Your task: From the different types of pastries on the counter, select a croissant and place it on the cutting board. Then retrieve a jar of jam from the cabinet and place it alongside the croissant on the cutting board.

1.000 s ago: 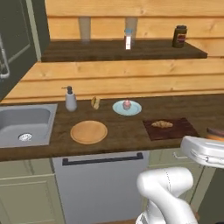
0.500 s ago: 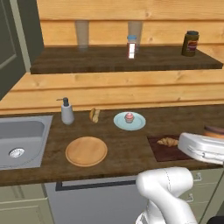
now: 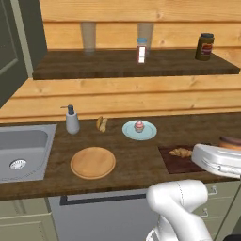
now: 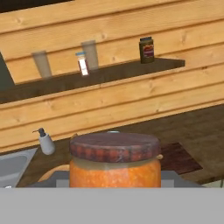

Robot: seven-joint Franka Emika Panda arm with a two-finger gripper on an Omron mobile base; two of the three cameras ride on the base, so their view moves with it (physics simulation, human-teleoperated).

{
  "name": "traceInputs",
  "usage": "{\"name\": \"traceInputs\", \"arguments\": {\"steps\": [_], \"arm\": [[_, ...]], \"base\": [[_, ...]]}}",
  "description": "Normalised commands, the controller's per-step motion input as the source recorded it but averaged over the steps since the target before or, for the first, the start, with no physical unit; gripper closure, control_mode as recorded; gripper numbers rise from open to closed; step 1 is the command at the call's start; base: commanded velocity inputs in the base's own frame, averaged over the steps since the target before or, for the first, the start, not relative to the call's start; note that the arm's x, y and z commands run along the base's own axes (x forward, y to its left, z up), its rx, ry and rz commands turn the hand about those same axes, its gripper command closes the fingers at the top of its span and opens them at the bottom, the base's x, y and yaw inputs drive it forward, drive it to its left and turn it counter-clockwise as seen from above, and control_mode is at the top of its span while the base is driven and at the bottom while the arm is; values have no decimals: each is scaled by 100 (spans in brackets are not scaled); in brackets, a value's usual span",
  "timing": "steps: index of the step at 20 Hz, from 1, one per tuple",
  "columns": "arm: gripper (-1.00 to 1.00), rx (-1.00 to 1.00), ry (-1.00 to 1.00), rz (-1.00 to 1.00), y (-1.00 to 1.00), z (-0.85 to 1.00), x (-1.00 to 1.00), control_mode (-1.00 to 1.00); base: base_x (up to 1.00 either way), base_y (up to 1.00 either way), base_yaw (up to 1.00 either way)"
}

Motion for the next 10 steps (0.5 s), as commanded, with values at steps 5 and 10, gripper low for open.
{"name": "traceInputs", "arguments": {"steps": [5,10], "arm": [[100,0,1,0,-54,6,93,-100],[100,0,0,5,-83,-2,91,-100]], "base": [[0,0,0],[0,0,0]]}}
